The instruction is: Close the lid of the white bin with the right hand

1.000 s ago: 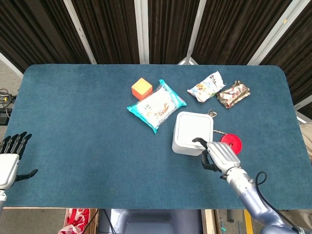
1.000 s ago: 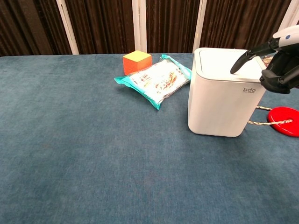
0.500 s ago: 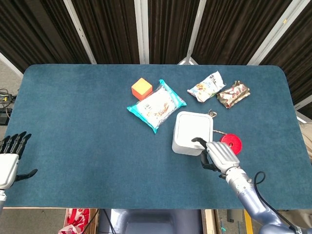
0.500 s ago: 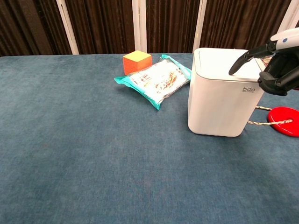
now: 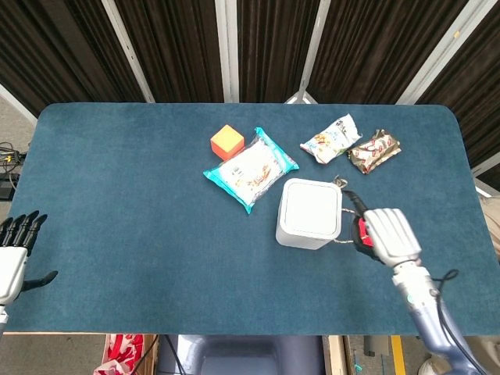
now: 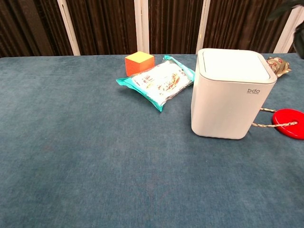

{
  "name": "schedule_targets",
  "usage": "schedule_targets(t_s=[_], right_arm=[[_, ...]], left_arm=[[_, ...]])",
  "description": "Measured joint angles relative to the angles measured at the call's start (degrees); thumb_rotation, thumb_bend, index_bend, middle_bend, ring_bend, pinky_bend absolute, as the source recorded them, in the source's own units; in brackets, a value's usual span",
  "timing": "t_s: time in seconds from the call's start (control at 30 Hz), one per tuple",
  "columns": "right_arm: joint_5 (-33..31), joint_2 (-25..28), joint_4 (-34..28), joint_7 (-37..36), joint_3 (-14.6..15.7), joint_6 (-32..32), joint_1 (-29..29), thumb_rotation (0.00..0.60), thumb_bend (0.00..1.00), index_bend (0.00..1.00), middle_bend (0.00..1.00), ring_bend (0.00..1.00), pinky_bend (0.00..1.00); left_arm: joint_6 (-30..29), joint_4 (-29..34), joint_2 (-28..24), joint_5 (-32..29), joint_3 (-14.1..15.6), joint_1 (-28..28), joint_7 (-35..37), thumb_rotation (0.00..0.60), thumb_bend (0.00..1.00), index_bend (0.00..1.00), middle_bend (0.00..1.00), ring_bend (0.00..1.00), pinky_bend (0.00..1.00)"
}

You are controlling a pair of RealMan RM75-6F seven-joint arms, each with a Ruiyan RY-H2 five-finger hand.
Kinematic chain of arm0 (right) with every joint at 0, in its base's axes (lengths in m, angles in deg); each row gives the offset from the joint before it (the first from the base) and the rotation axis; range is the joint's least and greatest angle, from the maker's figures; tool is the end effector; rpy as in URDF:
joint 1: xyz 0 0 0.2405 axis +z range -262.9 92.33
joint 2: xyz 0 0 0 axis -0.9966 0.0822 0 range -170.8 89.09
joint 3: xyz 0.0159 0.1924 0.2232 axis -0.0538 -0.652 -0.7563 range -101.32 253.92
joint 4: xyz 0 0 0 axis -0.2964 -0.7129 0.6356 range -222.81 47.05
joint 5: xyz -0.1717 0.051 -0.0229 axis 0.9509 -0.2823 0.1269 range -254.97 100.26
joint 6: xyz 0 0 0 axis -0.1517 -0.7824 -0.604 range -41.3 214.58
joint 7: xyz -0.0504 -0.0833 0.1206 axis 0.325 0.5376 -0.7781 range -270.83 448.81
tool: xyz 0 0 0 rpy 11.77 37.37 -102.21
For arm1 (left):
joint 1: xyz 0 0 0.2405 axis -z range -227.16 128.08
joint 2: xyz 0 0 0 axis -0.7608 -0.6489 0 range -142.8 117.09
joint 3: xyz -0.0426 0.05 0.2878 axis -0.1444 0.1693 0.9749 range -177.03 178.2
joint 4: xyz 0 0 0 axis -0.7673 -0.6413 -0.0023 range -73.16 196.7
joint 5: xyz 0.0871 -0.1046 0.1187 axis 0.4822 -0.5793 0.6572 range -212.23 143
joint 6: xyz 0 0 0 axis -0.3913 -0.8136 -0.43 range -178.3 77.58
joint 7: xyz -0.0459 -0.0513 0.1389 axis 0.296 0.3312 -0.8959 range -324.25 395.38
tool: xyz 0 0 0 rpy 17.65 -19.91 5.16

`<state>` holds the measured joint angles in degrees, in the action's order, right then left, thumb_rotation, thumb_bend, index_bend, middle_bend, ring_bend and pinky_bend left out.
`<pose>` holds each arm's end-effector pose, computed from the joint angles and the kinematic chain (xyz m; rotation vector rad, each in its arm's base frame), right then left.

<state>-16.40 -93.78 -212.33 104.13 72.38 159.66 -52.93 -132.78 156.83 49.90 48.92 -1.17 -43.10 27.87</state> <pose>-0.1860 -0.2894 0.2037 1.5769 -1.0760 0.9712 -0.3321 0.1974 0.2002 -1.4422 -0.8667 -0.7838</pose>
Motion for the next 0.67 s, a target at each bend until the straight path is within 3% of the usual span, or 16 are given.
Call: schedule_targets(t_s=[0.1,0.17,0.27,0.5,0.67], right_arm=[[4.73,0.17,3.74,-2.88,1.94,2.10,-3.54,0.600,0.43,0.00,0.08,0.07,0.14],[7.31,0.00,6.58,-4.48,3.08,3.53,-5.66,0.600,0.40,0.00,0.02,0.01,0.07],[11.08,-0.79,11.67,-7.09,4.89,6.12,-9.26,0.600,0.38,0.00,0.00,0.00,0.00],[18.02,-4.98,23.38,-11.71,9.33,12.46,-18.11,0.600,0.38,0.00,0.00,0.00,0.00],[21.68,-7.95,29.73,-13.62,10.19,16.61,-21.82,0.600,0.38,0.00,0.00,0.00,0.00]], left_arm=[[-0.20,-0.05,0.15,0.14,0.06,-0.08,-0.62,0.600,0.00,0.00,0.00,0.00,0.00],[-0.45,-0.05,0.26,0.30,0.10,-0.16,-1.09,0.600,0.00,0.00,0.00,0.00,0.00],[-0.99,-0.06,0.45,0.68,0.15,-0.32,-1.58,0.600,0.00,0.00,0.00,0.00,0.00],[-1.73,-0.13,0.82,0.96,0.20,-0.70,-2.32,0.600,0.00,0.00,0.00,0.00,0.00],[-1.78,-0.12,1.02,1.16,0.17,-0.67,-2.63,0.600,0.00,0.00,0.00,0.00,0.00]])
